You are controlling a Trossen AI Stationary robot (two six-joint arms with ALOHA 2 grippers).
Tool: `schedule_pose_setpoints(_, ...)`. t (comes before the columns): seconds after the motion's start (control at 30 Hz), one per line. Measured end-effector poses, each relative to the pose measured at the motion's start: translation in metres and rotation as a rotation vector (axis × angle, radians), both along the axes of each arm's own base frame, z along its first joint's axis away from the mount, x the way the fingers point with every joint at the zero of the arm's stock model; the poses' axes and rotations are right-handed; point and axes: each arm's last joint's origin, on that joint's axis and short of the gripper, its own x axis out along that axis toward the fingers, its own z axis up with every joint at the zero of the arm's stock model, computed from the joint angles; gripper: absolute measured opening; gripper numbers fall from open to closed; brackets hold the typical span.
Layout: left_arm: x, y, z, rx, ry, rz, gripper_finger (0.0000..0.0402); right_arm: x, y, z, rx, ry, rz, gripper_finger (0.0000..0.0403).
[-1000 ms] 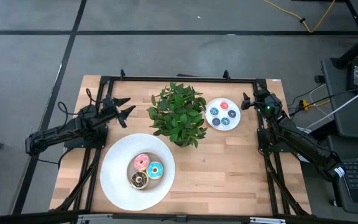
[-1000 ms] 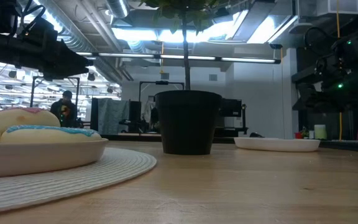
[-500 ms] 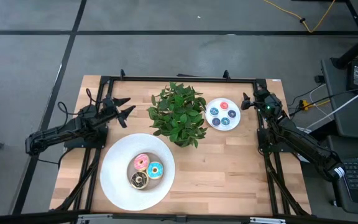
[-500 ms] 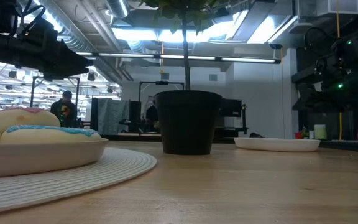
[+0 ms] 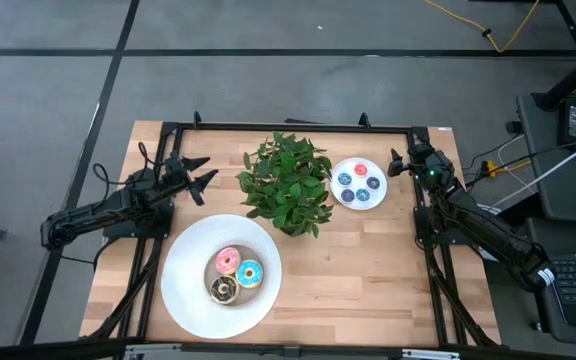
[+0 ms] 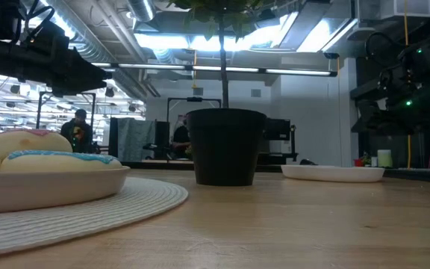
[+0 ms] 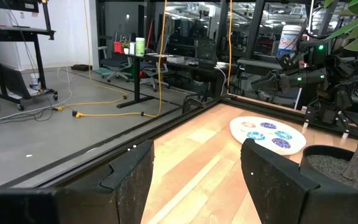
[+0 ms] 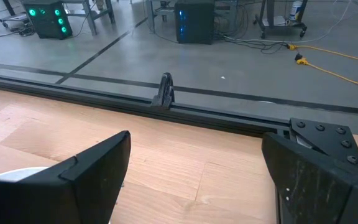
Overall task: Pick & Place donuts
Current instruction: Return to Home Position
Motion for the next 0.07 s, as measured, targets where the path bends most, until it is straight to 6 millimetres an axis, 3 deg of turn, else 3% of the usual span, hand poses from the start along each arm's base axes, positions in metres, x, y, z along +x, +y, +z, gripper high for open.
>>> schedule_pose_setpoints(0.07,0.0000,0.0000,0.0000,0.000,0.000,0.000,0.0233,0.0000,0.0000,0.0000,0.000,0.000,0.000,0.0362)
